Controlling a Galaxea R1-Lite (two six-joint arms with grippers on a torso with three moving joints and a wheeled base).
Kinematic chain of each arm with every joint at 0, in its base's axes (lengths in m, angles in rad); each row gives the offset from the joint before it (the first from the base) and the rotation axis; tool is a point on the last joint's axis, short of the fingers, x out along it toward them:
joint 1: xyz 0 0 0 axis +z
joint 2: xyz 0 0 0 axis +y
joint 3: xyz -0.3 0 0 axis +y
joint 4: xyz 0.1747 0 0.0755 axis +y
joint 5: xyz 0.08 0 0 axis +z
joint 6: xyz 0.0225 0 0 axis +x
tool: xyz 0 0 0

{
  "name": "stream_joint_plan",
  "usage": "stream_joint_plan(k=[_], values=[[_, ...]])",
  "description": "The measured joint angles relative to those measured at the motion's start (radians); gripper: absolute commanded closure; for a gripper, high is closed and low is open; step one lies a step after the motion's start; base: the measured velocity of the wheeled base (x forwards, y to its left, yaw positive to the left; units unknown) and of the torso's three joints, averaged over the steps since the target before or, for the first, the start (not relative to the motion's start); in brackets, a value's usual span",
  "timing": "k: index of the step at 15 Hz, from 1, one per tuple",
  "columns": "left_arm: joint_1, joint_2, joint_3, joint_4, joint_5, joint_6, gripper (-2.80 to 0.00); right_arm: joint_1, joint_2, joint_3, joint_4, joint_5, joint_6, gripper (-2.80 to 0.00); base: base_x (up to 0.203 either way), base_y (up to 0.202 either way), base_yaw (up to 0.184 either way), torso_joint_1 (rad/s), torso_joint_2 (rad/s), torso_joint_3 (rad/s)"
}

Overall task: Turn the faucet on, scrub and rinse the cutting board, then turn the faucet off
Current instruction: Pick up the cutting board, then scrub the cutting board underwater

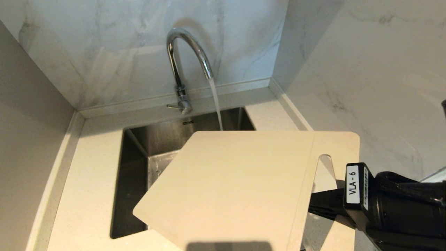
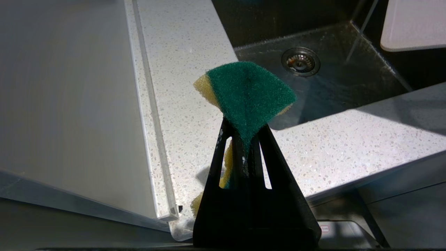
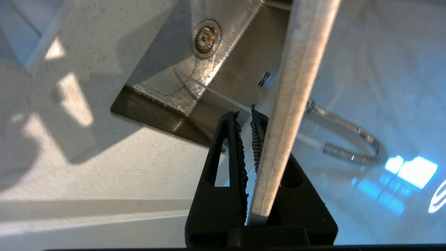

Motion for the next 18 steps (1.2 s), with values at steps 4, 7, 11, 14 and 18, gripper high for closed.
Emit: stream_joint_plan(k=[4,7,11,14,18], values=[[0.0,0.0,0.0,0.0,0.0,0.0,0.0,-0.04,0.075,-0.068,0.086,-0.001,-0.16,0.0,0.0,0.0,0.0,0.0,0.0,0.0],[0.0,0.0,0.0,0.0,0.0,0.001,0.0,-0.102,0.141,-0.13,0.148,-0.002,-0.298,0.0,0.0,0.0,0.0,0.0,0.0,0.0],[0.0,0.0,0.0,-0.001,0.001,0.005,0.0,-0.148,0.235,-0.234,0.165,-0.001,-0.415,0.0,0.0,0.0,0.0,0.0,0.0,0.0],[0.0,0.0,0.0,-0.001,0.001,0.005,0.0,-0.161,0.271,-0.264,0.167,0.0,-0.453,0.0,0.0,0.0,0.0,0.0,0.0,0.0],[0.0,0.0,0.0,-0.001,0.001,0.004,0.0,-0.179,0.324,-0.337,0.166,0.068,-0.476,0.0,0.0,0.0,0.0,0.0,0.0,0.0]])
